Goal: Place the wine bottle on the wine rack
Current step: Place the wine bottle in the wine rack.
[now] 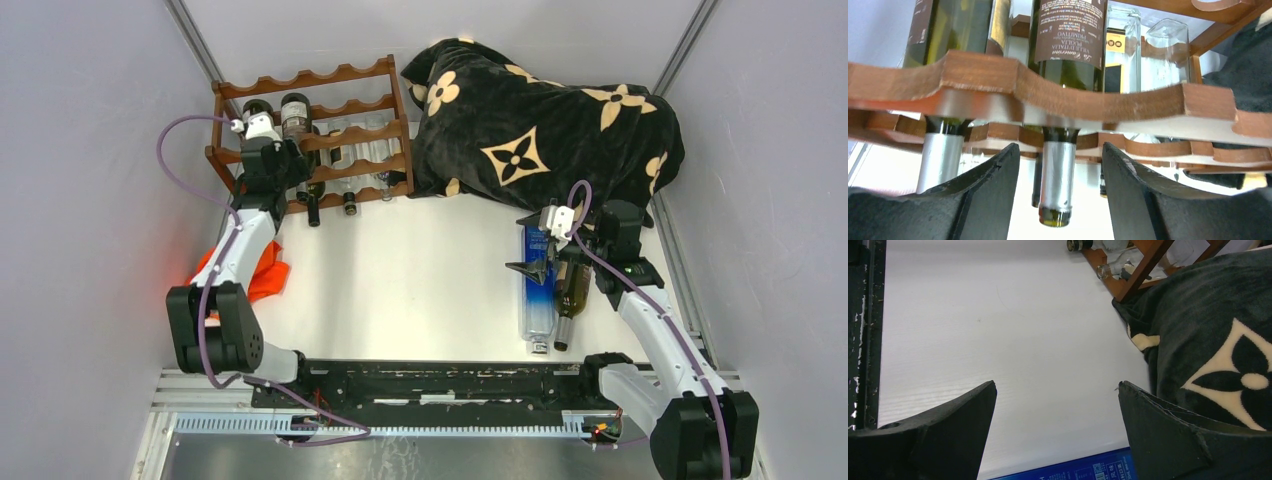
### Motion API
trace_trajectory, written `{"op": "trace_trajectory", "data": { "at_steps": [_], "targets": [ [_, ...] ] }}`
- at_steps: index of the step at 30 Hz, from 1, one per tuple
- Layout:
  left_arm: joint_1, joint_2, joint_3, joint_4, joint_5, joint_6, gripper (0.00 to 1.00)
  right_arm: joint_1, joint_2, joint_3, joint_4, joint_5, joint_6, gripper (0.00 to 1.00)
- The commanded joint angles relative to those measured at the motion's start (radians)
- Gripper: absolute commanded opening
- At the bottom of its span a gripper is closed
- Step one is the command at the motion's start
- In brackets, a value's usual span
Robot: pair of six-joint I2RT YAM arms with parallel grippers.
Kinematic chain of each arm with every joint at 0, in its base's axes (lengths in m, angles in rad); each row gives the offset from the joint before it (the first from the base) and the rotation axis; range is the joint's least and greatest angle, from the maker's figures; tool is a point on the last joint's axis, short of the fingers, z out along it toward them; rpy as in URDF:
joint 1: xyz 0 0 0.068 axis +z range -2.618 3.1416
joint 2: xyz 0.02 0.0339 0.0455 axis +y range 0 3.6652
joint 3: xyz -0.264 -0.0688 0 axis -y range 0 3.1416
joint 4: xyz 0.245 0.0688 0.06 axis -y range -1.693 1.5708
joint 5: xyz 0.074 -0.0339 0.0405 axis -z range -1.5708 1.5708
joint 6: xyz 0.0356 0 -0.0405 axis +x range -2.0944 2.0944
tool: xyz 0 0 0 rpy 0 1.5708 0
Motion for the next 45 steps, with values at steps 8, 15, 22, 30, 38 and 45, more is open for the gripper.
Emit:
{"op": "trace_trajectory", "data": {
  "at_steps": [8,15,22,30,38,45],
  "targets": [
    [0.002,-0.273,-0.104,-0.099,0.108,-0.046,0.68,0.0,-0.024,0.01,0.01,0.012,-0.04,0.98],
    [0.002,-0.462,-0.146,-0.19,0.288,-0.158,0.86,-0.003,-0.053,0.009,-0.027,0.008,-0.117,0.98],
    [0.002,-0.61,-0.256,-0.212,0.519,-0.301,1.0,-0.071,-0.053,0.03,-0.112,-0.093,-0.19,0.98],
    [-0.02,-0.764,-0.41,-0.135,0.792,-0.426,0.96,-0.076,-0.083,0.066,-0.307,0.138,-0.18,0.98],
    [-0.347,-0.905,-0.583,-0.037,0.602,-0.513,0.95,-0.077,-0.006,0.102,-0.245,0.305,0.208,0.98],
    [-0.534,-0.95,-0.721,0.097,0.435,-0.576,0.95,0.021,0.117,0.126,-0.214,0.642,0.407,0.98]
  ]
}}
